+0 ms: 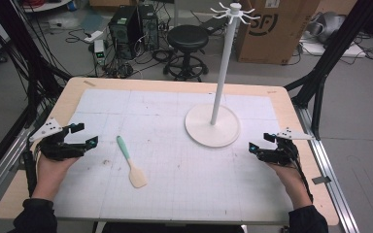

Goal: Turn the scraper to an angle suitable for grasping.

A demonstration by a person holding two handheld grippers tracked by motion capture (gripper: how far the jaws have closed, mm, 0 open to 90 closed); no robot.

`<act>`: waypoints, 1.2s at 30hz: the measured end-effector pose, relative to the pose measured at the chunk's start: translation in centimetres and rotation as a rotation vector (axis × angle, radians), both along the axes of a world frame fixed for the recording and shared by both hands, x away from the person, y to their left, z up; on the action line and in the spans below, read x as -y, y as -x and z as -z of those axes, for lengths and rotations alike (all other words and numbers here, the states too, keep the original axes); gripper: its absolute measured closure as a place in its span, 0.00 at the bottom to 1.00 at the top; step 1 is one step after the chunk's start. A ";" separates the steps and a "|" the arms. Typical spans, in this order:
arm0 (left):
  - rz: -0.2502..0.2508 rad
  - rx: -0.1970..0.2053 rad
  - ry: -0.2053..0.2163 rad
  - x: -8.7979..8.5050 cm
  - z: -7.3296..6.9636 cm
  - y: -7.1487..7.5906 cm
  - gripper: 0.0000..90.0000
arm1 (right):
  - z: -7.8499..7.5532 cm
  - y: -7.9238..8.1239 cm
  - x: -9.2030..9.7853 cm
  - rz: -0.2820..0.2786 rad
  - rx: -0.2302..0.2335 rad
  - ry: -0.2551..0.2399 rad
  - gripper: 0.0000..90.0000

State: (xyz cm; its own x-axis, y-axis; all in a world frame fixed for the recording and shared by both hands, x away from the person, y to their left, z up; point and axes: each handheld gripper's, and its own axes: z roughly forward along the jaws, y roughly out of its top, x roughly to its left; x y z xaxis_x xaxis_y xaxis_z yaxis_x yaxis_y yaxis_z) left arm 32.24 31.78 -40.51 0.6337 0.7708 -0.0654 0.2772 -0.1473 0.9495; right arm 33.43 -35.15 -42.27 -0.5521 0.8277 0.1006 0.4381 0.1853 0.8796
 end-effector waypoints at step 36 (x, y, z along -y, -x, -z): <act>0.070 -0.202 -0.108 2.4 2.7 -0.4 1.00 | 0.0 -0.1 0.0 0.001 0.000 0.003 0.20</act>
State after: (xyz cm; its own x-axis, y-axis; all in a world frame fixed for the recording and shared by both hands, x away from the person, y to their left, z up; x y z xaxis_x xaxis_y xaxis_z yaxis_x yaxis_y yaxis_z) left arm 32.63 29.37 -43.16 0.6681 0.7351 -0.1156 0.4456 -0.2708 0.8533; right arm 33.52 -35.15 -42.30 -0.5513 0.8285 0.0979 0.4385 0.1879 0.8789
